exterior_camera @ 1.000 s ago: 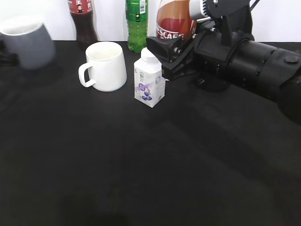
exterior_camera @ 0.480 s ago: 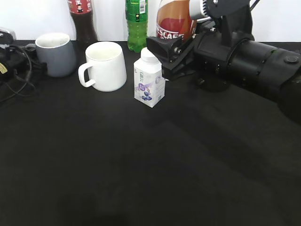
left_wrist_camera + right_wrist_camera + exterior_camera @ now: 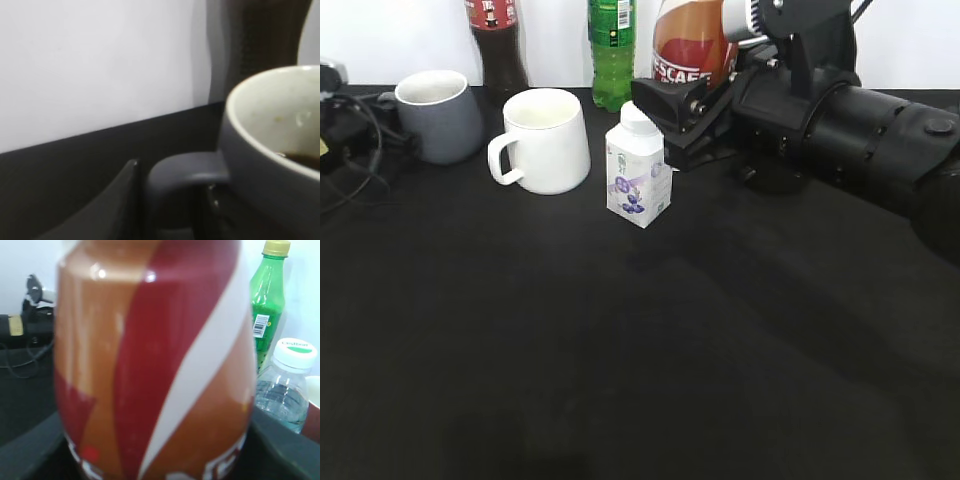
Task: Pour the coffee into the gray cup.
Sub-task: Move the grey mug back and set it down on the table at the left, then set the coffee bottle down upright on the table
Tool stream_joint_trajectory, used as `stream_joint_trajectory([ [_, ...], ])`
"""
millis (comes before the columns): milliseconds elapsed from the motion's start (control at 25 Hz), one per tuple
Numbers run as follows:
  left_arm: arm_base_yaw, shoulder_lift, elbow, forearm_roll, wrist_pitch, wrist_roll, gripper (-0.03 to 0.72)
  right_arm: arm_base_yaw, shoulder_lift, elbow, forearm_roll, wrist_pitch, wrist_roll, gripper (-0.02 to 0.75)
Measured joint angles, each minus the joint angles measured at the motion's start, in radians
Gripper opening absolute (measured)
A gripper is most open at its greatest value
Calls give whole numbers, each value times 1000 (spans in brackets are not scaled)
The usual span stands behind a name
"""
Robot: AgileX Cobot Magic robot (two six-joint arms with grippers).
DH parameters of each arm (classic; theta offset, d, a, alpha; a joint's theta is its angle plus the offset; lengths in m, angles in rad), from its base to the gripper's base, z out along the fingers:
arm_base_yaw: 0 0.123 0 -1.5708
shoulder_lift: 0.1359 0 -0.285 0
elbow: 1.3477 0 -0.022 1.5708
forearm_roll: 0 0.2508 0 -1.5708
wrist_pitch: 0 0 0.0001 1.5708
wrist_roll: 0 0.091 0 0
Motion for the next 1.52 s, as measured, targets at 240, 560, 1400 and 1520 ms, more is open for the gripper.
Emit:
stream_joint_trajectory([
  [240, 0, -151, 201, 2, 0, 0, 255, 0, 0, 0, 0, 1, 0, 533],
  [560, 0, -168, 221, -73, 22, 1, 355, 0, 0, 0, 0, 1, 0, 533],
  [1400, -58, -756, 545, -84, 238, 0, 468, 0, -20, -8, 68, 22, 0, 533],
  [1520, -157, -930, 548, -84, 372, -3, 468, -34, -54, -42, 71, 78, 0, 533],
])
